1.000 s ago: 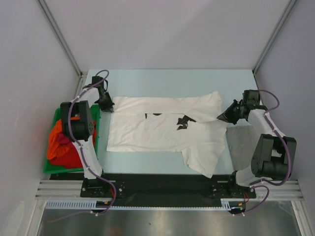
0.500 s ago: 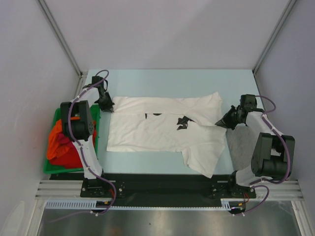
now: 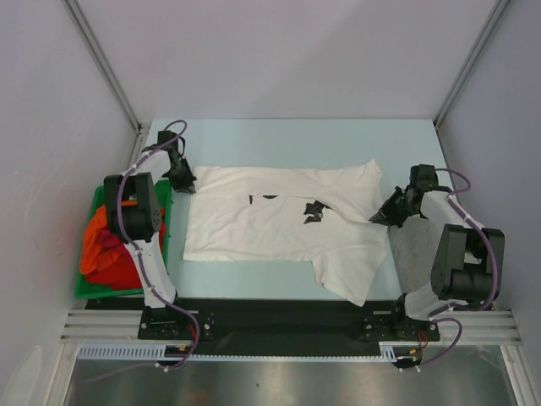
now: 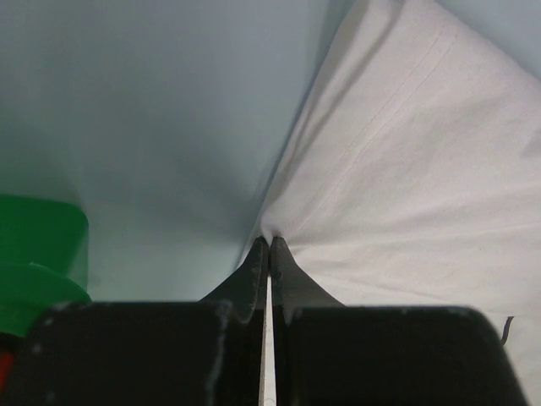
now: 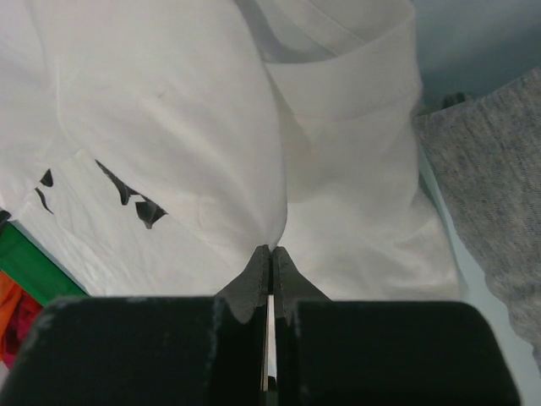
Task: Fold and stack the t-shirts
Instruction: Fold the tshirt
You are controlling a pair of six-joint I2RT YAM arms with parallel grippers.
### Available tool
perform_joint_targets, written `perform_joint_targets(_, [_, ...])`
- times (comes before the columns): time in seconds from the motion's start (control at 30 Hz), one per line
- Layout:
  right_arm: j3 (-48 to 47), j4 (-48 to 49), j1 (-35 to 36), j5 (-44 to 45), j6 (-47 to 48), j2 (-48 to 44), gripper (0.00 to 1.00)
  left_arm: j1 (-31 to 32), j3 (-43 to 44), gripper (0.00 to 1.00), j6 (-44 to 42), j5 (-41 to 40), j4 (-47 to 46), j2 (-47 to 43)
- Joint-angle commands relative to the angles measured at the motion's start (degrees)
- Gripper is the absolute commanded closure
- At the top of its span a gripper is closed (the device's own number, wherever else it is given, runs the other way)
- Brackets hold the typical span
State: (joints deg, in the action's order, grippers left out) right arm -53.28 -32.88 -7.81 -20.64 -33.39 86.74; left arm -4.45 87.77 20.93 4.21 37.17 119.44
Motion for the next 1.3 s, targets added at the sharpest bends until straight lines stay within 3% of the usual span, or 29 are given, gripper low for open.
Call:
perform_joint_targets(0.0, [0.19,-2.98,0.08,1.13,2.10,1.15,1.00,-0.56,1.79,1.00,-0.54,-1.13,0.45,1.24])
perform_joint_targets(0.43, [-3.67,-2.62,1.22,-5.28,4.91,14.68,0.99,-0.56,1.97,1.00,-0.10,-0.87,0.63,1.59])
perform_joint_targets(0.5, [-4.99,-3.23,1.22,-4.33,5.61,15.22,0.88,-0.56,1.79,0.98,-0.36,-0.43,1.15,0.89])
perform_joint_targets(0.53, [-7.26,-3.59,1.22,-3.45,5.61,14.69,0.74,-0.56,1.53,0.94,-0.45,-0.43,1.33,0.19])
perform_joint_targets(0.6, [-11.21,-4.99,1.05,-0.65,6.23,13.90,0.58,-0.56,0.66,0.79,-0.19,-1.13,2.29,-1.39])
perform_joint_targets(0.63, [-13.41,-5.35,0.96,0.24,6.75,14.07,0.42,-0.56,0.30,0.65,0.08,-1.74,2.47,-4.01])
perform_joint_targets(0.73, [-23.69,-4.56,0.61,2.18,7.37,17.14,0.27,-0.56,-1.02,0.56,1.13,-1.05,2.56,-7.63])
perform_joint_targets(0.9, [-41.54,-2.72,-0.89,2.19,7.89,26.89,0.24,-0.12,3.45,0.58,2.10,3.96,1.42,-8.35])
perform_joint_targets(1.0, [-49.35,-1.23,-1.41,-0.08,9.04,34.27,0.32,0.14,7.93,0.61,2.53,9.76,-0.43,-2.91])
perform_joint_targets(1.27, [-61.77,-4.91,-2.12,-0.45,11.32,43.95,0.33,0.14,19.37,0.49,2.01,2.12,1.42,5.19])
